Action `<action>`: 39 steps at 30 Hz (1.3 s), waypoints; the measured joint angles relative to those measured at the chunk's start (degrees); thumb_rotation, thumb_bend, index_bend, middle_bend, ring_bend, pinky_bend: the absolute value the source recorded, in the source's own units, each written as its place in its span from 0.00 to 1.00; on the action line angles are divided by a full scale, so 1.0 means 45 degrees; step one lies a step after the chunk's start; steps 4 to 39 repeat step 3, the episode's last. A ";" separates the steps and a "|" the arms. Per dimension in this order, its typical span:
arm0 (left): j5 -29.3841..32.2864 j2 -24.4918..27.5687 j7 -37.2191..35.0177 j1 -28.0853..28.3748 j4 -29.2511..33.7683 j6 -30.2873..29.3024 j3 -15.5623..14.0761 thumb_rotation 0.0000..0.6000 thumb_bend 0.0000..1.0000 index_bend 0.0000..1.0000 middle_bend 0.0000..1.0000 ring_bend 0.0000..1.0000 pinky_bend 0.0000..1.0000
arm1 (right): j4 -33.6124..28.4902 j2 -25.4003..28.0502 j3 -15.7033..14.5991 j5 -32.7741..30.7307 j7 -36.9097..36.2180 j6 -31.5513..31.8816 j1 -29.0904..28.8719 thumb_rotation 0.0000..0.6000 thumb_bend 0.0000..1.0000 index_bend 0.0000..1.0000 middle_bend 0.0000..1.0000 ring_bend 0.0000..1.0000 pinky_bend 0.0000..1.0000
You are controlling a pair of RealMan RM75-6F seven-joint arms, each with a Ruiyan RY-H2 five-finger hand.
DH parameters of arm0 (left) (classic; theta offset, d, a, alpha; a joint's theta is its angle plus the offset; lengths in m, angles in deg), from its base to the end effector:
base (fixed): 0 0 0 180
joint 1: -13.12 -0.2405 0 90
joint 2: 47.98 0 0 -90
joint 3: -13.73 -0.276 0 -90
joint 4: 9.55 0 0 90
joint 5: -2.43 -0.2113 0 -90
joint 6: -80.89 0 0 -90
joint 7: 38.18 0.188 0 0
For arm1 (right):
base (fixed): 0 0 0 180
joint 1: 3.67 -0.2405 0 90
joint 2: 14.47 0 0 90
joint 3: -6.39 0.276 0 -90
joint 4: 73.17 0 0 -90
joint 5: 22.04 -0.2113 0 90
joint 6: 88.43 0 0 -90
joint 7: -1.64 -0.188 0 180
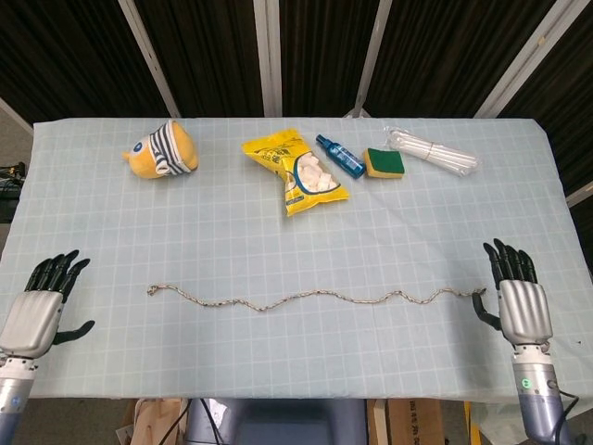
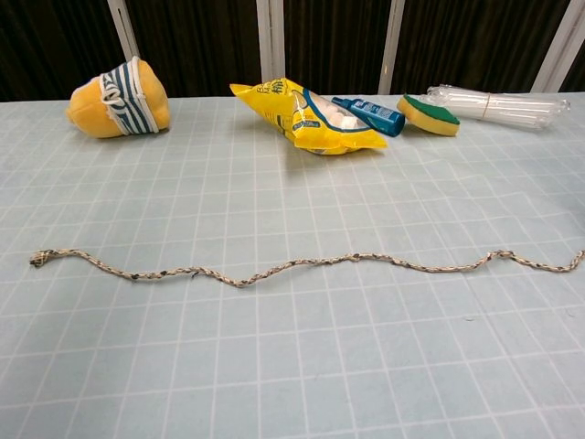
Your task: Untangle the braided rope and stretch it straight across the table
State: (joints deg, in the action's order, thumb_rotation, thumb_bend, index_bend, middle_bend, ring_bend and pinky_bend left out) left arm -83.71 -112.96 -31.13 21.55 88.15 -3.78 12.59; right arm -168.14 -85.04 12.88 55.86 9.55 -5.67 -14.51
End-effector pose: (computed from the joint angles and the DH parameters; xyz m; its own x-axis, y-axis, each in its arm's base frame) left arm -0.3015 0.2289 0.1393 0.4175 0.0595 0.9067 0.9075 -0.0782 -0.4127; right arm -0.3041 -0.2700 0.1354 0.3548 0.0290 0.9345 -0.9349 0.0198 0.3543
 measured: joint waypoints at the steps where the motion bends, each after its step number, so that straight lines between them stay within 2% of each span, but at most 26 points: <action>1: -0.0291 0.0094 -0.0195 -0.0172 -0.0054 -0.0273 -0.0150 1.00 0.19 0.09 0.00 0.00 0.00 | 0.0078 0.0128 -0.0185 0.0561 -0.0191 0.0441 0.0204 1.00 0.43 0.00 0.00 0.00 0.00; 3: -0.0872 0.0297 -0.0563 -0.0570 -0.0257 -0.0815 -0.0478 1.00 0.19 0.09 0.00 0.00 0.00 | 0.0149 0.0325 -0.0441 0.1187 -0.0611 0.1075 0.0537 1.00 0.43 0.00 0.00 0.00 0.00; 39: -0.0872 0.0297 -0.0563 -0.0570 -0.0257 -0.0815 -0.0478 1.00 0.19 0.09 0.00 0.00 0.00 | 0.0149 0.0325 -0.0441 0.1187 -0.0611 0.1075 0.0537 1.00 0.43 0.00 0.00 0.00 0.00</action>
